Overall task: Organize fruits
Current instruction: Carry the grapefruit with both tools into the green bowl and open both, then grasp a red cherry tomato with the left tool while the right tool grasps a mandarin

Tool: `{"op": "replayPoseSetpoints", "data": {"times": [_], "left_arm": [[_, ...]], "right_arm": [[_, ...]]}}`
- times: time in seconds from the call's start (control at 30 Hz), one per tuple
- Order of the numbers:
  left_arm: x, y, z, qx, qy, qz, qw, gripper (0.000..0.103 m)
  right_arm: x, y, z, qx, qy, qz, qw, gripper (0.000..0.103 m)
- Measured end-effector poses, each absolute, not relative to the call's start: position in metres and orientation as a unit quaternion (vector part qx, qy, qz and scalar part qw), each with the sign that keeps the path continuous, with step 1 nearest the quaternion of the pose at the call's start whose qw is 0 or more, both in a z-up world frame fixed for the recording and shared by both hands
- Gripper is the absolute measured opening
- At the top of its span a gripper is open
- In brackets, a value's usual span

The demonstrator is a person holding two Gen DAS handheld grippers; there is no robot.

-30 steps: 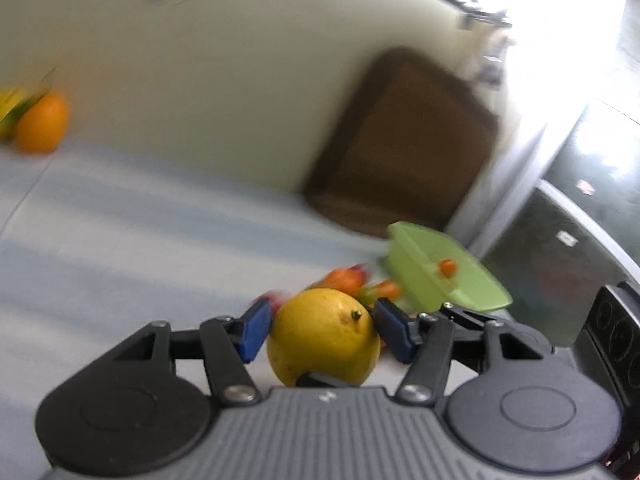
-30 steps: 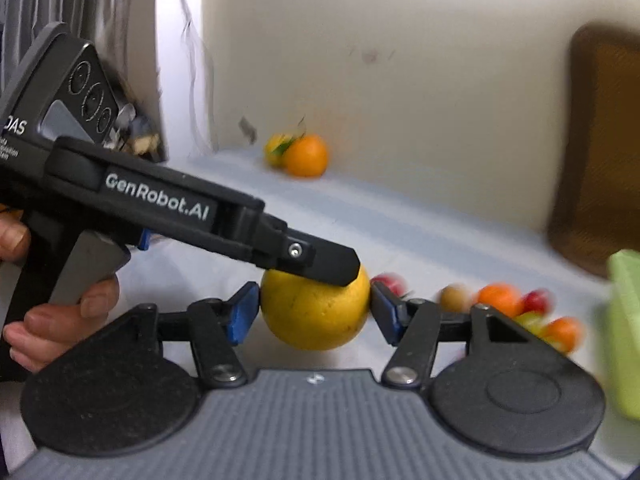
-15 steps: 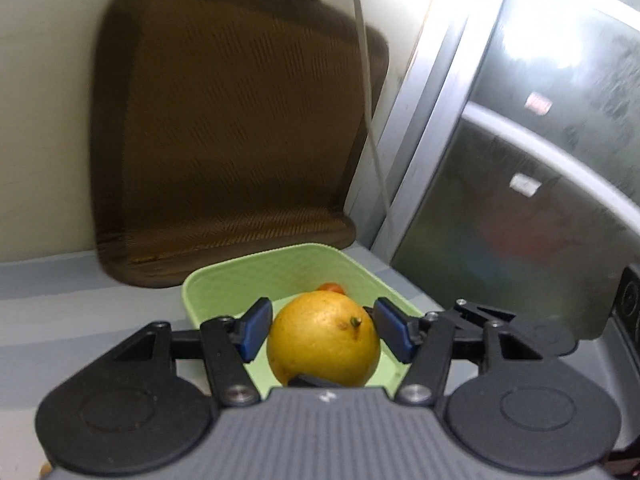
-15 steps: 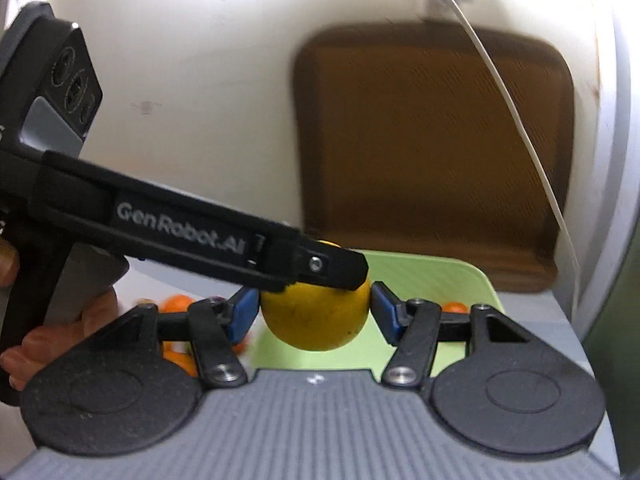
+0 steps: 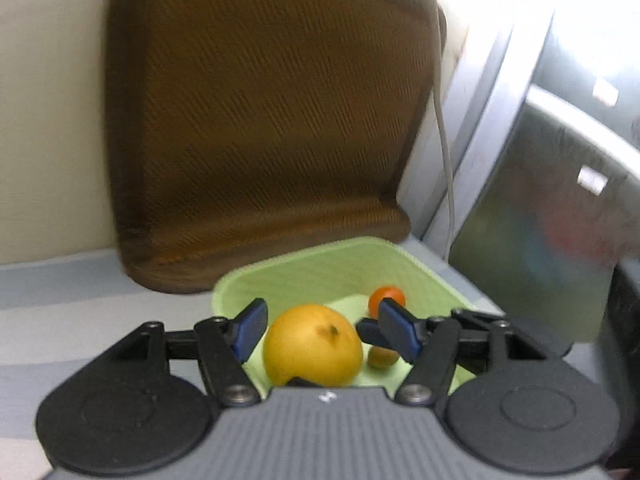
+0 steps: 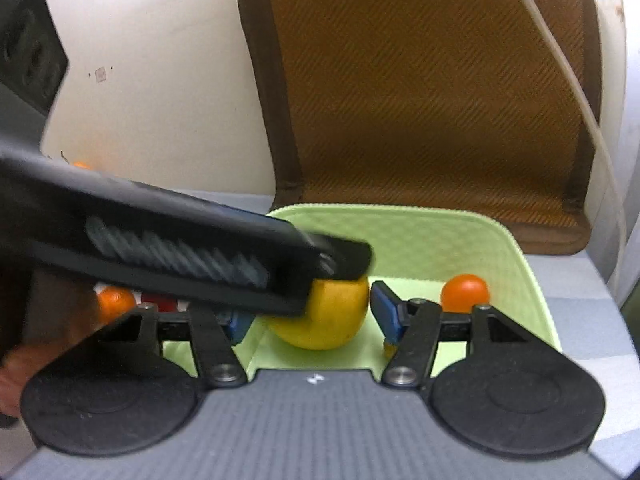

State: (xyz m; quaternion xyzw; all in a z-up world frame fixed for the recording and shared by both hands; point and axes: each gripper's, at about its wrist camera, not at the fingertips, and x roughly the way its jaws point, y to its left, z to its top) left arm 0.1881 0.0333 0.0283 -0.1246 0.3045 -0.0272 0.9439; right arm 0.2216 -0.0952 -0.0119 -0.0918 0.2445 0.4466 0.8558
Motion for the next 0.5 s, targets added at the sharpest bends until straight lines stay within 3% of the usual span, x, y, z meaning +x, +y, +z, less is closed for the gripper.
{"op": "replayPoseSetpoints", "data": {"times": [0.27,0.3,0.33,0.4,0.5], "left_arm": [[0.034,0.110,0.066,-0.183,0.196,0.028,0.963,0.063],[0.014,0.119,0.061,-0.184,0.194,0.050,0.962,0.063],[-0.004,0.125,0.054,-0.185,0.197,0.072,0.960,0.063],[-0.035,0.133,0.037,-0.181,0.211,0.111,0.954,0.063],[-0.063,0.144,0.009,-0.199,0.239,0.131,0.941,0.061]], "right_arm": [[0.166,-0.153,0.007,-0.007,0.180,0.440,0.880,0.062],[0.156,-0.159,0.004,0.008,0.180,0.448,0.876,0.058],[0.147,-0.162,0.002,0.014,0.183,0.454,0.872,0.047],[0.125,-0.165,-0.006,0.023,0.196,0.470,0.860,0.041],[0.095,-0.148,-0.018,0.017,0.212,0.484,0.849,0.039]]}}
